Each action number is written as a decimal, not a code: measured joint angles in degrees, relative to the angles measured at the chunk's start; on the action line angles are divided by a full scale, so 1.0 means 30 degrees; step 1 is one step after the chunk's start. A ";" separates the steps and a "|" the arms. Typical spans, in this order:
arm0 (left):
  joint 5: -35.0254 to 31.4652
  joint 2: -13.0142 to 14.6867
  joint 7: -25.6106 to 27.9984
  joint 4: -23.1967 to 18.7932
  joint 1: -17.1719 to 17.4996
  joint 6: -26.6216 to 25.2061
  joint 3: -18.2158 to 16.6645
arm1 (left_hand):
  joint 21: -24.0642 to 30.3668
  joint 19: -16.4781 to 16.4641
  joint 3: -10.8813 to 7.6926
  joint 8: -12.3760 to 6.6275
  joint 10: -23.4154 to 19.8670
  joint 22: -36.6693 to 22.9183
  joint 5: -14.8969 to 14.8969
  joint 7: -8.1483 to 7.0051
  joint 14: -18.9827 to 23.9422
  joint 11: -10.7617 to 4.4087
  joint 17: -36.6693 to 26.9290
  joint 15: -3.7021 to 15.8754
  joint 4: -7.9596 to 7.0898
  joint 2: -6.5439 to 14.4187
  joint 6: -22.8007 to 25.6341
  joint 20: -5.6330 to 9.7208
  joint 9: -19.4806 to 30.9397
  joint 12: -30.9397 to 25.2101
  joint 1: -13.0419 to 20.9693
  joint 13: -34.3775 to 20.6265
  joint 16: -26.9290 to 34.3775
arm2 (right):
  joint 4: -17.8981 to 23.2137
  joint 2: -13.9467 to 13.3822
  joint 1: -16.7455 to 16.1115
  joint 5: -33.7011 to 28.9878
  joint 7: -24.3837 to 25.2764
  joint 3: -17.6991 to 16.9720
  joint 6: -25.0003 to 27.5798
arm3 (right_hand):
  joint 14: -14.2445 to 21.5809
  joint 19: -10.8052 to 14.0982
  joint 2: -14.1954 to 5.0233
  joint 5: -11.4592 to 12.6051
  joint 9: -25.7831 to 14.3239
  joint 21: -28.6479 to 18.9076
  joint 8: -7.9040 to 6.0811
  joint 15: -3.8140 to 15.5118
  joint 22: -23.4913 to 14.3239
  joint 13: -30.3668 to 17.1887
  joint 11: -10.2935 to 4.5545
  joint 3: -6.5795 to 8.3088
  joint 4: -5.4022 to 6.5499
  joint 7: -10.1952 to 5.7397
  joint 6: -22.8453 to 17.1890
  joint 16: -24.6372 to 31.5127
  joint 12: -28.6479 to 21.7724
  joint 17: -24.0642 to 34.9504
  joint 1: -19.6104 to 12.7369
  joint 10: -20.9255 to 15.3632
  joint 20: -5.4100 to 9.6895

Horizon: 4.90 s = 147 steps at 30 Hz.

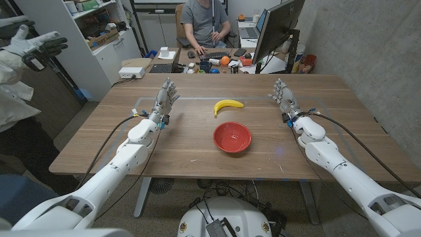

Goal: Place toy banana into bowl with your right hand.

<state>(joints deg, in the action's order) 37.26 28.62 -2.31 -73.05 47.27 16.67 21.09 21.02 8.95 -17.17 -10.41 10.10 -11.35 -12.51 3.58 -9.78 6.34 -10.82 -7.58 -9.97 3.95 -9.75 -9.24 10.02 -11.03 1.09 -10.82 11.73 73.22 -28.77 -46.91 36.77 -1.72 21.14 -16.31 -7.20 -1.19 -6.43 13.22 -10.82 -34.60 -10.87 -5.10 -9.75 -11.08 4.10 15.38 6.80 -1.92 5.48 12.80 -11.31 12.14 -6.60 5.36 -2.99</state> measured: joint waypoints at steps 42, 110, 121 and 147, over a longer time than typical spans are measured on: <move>-0.0146 -0.0358 -0.0307 -0.0003 0.0337 0.0108 -0.0756 | -0.0001 -0.0003 -0.0045 0.0001 -0.0114 0.0006 0.0002 -0.0001 -0.0002 0.0103 0.0006 0.0004 0.0054 0.0000 0.0003 0.0002 -0.0004 0.0003 0.0000 0.0004 -0.0002 | 0.4152 -0.2264 0.2188 -0.9169 0.2785 0.2435 0.2302 | 0.0534 0.0797 -0.1177 -0.0668 0.0000 0.0374 -0.0146 0.0377 0.0005 0.0007 -0.0242 0.1962 -0.2570 -0.0178 -0.0330 -0.0001 -0.0146 -0.0178 -0.3748 -0.0598 0.0184; 0.0166 -0.0343 -0.0584 0.0114 0.0554 0.0572 -0.1200 | -0.0094 -0.0004 -0.0043 0.0003 -0.0113 0.0011 0.0006 -0.0001 -0.0002 0.0099 0.0013 0.0006 0.0054 -0.0001 0.0005 0.0003 -0.0008 0.0016 -0.0001 0.0008 -0.0004 | 0.4065 -0.2465 0.8396 -2.3299 -0.0496 0.9334 0.3595 | 0.0348 0.1087 0.0402 -0.0724 0.0009 0.3114 -0.0089 0.0820 0.0050 0.0013 -0.1263 0.3365 -0.5639 -0.1554 -0.1353 -0.0668 0.0301 -0.0231 -1.0475 0.0576 -0.2039; 0.0275 -0.0345 -0.0653 0.0231 0.0580 0.0695 -0.1301 | -0.0094 -0.0004 -0.0043 0.0003 -0.0114 0.0011 0.0009 -0.0001 -0.0003 0.0099 0.0014 0.0006 0.0054 -0.0001 0.0005 0.0003 -0.0008 0.0016 0.0000 0.0009 -0.0005 | 0.2009 -0.1374 1.0022 -2.4381 -0.0995 1.0715 0.2818 | 0.0662 0.1474 0.0468 -0.0724 0.0010 0.3221 -0.0221 0.1130 0.0049 0.0014 -0.1503 0.3602 -0.5712 -0.1612 -0.1833 -0.0513 0.0000 -0.0320 -1.1274 -0.0021 -0.1655; 0.0334 -0.0331 -0.0776 0.0590 0.0415 0.0720 -0.1411 | -0.0170 -0.0004 -0.0043 0.0015 -0.0114 0.0011 0.0010 -0.0002 -0.0003 0.0098 0.0014 0.0006 0.0054 -0.0001 0.0005 0.0003 -0.0009 0.0016 -0.0001 0.0009 -0.0005 | -0.4798 0.1232 1.3625 -2.5802 -0.0860 1.4050 0.0948 | 0.1360 0.2398 0.0574 -0.0724 0.0012 0.3418 -0.0366 0.1596 0.0047 0.0014 -0.1639 0.3895 -0.5690 -0.1510 -0.2344 -0.0222 -0.0164 -0.0316 -1.2044 -0.0836 -0.1216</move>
<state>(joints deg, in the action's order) 38.27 27.63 -4.63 -71.29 48.52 18.83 16.85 20.51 8.94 -17.30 -10.36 9.76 -11.31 -12.48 3.57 -9.79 6.64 -10.78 -7.56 -9.81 3.95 -9.73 -9.23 10.00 -10.98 1.09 -10.79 11.71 58.82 -25.07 -6.04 -40.64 -4.30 63.29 -13.46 -3.12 6.01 -4.71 11.05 -10.78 -24.35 -11.97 -0.32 -9.61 -11.04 -0.81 27.06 -10.27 -6.45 -1.56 12.13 -11.80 11.19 -42.74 2.85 -6.64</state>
